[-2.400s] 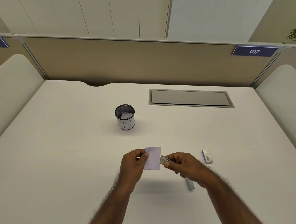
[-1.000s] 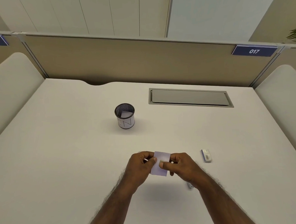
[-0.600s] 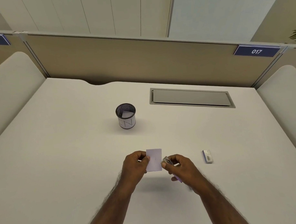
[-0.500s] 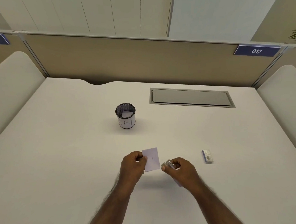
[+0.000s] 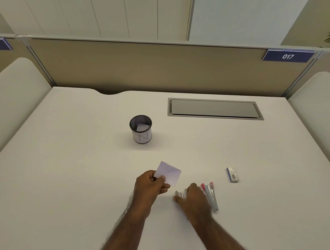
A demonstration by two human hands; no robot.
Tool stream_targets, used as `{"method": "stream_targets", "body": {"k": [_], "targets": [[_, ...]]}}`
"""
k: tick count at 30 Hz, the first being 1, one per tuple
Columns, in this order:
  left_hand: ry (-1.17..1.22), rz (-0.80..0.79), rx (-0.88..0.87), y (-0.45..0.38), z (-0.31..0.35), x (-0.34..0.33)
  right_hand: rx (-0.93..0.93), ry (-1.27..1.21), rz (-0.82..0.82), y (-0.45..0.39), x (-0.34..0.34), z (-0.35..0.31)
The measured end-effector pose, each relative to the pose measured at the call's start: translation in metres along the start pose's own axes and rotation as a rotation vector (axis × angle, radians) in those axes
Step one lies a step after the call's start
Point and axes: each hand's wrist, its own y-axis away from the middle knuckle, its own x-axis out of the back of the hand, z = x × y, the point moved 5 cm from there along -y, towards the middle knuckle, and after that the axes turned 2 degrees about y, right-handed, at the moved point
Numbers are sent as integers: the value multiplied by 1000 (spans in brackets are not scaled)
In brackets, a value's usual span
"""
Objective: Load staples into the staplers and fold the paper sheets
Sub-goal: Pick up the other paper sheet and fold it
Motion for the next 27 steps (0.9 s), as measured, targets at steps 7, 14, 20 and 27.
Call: {"method": "stream_targets", "body": {"k": [7, 14, 20, 27], "targets": [[86, -26, 30, 6, 1, -1, -95, 28, 9, -1, 8, -3], [307, -149, 59, 16, 17, -11, 114, -727, -119, 17, 56, -31], [311, -330, -11, 41, 58, -35, 291, -914, -93, 28, 122, -64], [163, -256, -251, 64, 130, -35, 403, -913, -144, 49, 189, -89]]}}
